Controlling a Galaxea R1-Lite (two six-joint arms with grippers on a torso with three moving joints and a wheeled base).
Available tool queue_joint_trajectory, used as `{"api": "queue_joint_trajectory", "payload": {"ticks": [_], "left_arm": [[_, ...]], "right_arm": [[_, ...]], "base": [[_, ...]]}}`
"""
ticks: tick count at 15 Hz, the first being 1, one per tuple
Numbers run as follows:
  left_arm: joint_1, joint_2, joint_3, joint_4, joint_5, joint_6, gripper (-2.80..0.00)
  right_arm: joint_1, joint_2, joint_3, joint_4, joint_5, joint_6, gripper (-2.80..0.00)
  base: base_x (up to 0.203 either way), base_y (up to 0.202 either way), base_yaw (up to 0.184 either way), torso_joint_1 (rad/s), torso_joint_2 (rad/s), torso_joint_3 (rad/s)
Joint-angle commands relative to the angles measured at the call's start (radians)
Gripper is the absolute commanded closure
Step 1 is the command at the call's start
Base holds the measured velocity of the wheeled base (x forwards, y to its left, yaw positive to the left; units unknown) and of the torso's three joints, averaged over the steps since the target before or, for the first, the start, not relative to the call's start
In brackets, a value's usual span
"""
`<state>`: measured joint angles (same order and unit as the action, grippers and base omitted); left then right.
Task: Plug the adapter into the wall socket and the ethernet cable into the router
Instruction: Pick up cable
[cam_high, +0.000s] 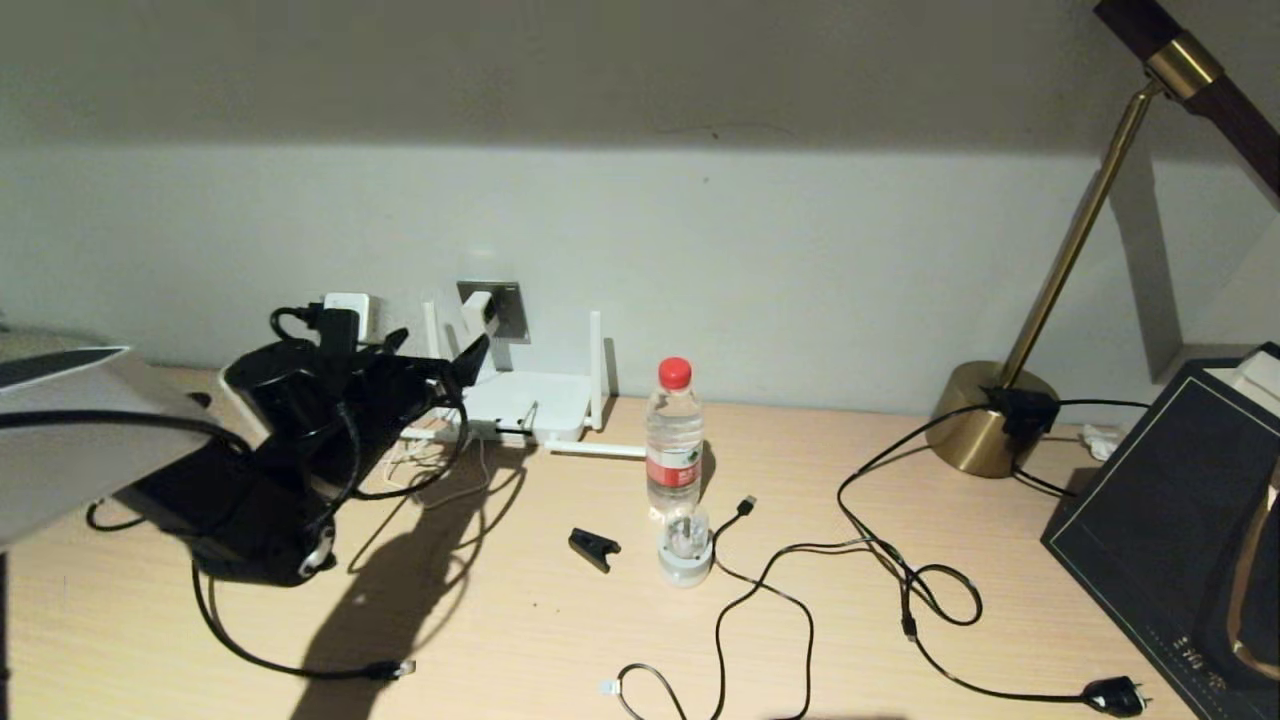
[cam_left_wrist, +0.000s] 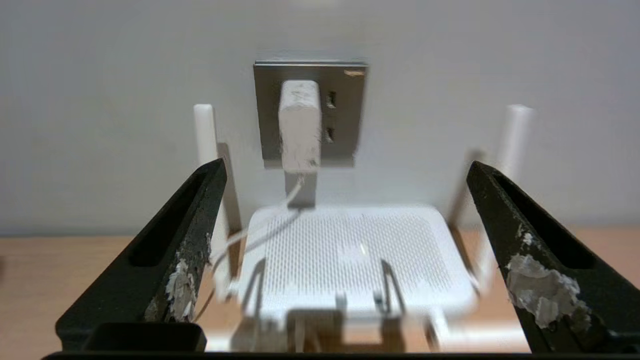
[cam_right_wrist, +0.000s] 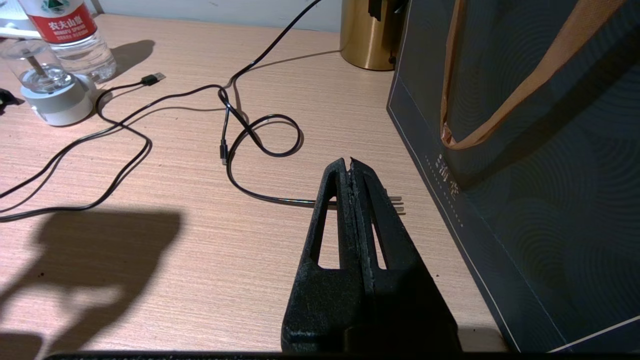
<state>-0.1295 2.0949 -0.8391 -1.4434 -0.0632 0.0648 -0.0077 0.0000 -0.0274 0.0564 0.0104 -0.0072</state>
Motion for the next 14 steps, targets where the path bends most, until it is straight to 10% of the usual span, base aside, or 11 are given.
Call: {"api": "queue_joint_trajectory", "payload": {"ticks": [1, 6, 14], "left_arm": [[0.017, -0.270, 0.238, 0.019, -0.077, 0.059, -2.80], [0.251, -0.526, 0.508, 0.408, -0.560, 0.607, -2.80], [0.266, -0.552, 0.136, 1.693, -0.529, 1.530, -2.80]], "right_arm": [[0.000, 0.002, 0.000, 0.000, 0.000, 0.000, 0.00], [0.000, 0.002, 0.000, 0.000, 0.000, 0.000, 0.00], [0.000, 0.002, 0.000, 0.000, 0.000, 0.000, 0.00]], "base": [[0.000, 0.000, 0.000, 0.000, 0.00, 0.000], [0.000, 0.000, 0.000, 0.000, 0.00, 0.000], [0.000, 0.000, 0.000, 0.000, 0.00, 0.000]]}}
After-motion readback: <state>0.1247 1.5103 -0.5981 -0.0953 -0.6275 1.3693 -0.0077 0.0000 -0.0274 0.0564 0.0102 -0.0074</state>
